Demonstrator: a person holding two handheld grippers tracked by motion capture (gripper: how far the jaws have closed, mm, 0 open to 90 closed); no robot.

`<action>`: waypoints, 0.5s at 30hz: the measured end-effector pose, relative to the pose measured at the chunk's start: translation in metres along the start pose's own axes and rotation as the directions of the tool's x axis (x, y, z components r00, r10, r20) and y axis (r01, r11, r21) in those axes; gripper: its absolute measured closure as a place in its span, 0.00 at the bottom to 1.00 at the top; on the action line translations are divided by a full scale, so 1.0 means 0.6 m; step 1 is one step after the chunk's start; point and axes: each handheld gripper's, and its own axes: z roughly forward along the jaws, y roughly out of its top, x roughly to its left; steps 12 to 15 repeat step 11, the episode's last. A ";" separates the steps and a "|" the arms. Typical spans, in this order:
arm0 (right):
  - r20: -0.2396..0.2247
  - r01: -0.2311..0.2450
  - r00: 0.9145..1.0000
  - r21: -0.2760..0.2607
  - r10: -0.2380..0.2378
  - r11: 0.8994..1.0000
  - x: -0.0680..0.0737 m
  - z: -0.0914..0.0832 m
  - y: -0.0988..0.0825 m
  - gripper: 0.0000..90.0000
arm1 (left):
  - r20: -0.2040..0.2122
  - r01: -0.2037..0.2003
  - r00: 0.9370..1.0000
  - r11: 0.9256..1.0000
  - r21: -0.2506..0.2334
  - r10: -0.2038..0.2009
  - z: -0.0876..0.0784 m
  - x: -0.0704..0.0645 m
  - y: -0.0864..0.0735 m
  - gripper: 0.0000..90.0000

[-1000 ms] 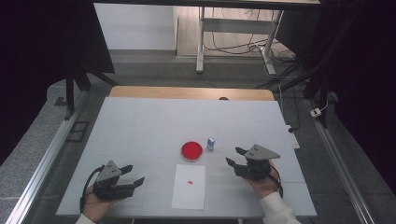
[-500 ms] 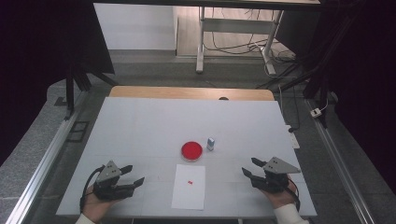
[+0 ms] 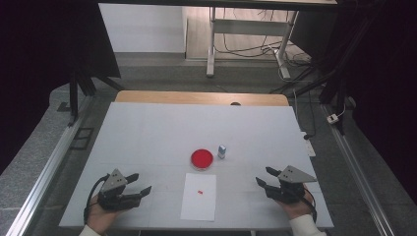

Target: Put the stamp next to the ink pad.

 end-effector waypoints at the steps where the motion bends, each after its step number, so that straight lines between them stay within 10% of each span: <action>1: -0.005 -0.001 1.000 -0.004 0.001 1.000 0.000 0.001 0.000 0.48 | 0.000 0.000 1.000 1.000 0.000 0.000 0.000 0.000 0.000 0.35; 15: -0.005 -0.001 1.000 0.000 0.001 1.000 -0.001 0.000 -0.001 0.48 | -0.003 -0.001 1.000 1.000 0.001 0.001 0.002 0.000 -0.001 0.35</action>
